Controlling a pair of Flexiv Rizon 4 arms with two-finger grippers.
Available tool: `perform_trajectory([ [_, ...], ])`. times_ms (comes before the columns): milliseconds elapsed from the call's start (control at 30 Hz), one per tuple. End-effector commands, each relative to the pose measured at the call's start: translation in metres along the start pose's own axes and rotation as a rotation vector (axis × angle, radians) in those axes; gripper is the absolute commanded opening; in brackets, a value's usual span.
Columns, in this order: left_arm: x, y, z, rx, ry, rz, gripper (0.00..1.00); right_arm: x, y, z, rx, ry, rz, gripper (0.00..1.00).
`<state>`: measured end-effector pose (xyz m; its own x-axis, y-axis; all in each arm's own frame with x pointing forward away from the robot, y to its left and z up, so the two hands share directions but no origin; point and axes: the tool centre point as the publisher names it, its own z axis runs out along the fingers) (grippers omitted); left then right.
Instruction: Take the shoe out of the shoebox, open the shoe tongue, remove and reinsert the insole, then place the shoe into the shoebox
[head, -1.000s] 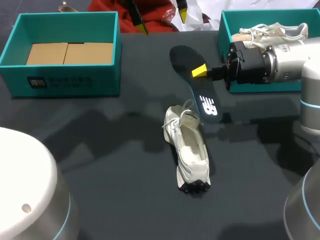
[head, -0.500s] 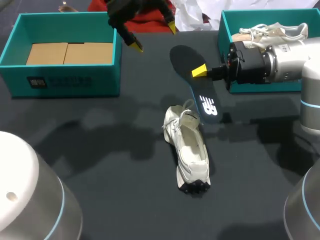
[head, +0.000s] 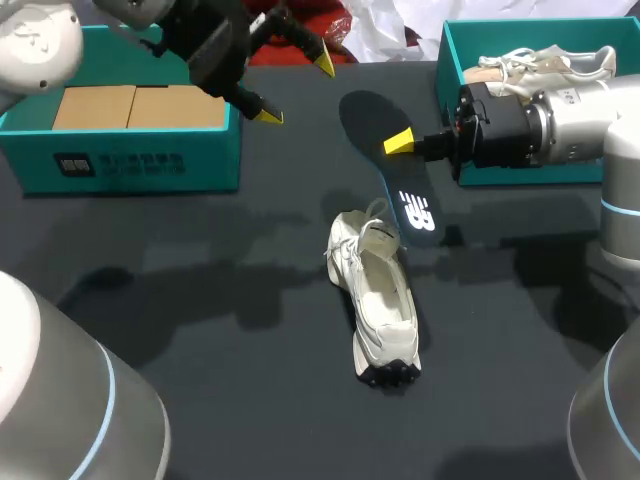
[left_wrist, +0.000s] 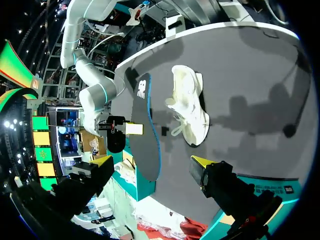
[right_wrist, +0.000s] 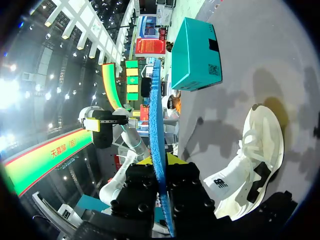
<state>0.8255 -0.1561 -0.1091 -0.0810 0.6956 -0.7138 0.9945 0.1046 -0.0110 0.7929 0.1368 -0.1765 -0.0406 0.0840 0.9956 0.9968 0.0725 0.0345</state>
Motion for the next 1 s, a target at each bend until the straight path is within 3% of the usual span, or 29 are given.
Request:
perform_trajectory([
  [33,0.019,-0.012,0.008,-0.064,-0.451,0.002,1.00,0.000,0.000,0.001,0.000,0.000,0.000,0.00],
  [100,0.024,-0.015,0.006,-0.101,-0.533,0.042,1.00,0.000,0.000,0.001,0.000,0.000,0.000,0.00],
  [500,0.024,-0.015,0.006,-0.101,-0.533,0.042,1.00,0.000,0.000,0.001,0.000,0.000,0.000,0.00],
  [700,0.032,-0.019,0.034,-0.123,-0.635,0.078,1.00,0.000,0.000,0.001,0.000,0.000,0.000,0.00],
  [1000,0.032,-0.018,0.035,-0.101,-0.636,0.082,1.00,0.000,0.000,0.001,0.000,0.000,0.000,0.00],
])
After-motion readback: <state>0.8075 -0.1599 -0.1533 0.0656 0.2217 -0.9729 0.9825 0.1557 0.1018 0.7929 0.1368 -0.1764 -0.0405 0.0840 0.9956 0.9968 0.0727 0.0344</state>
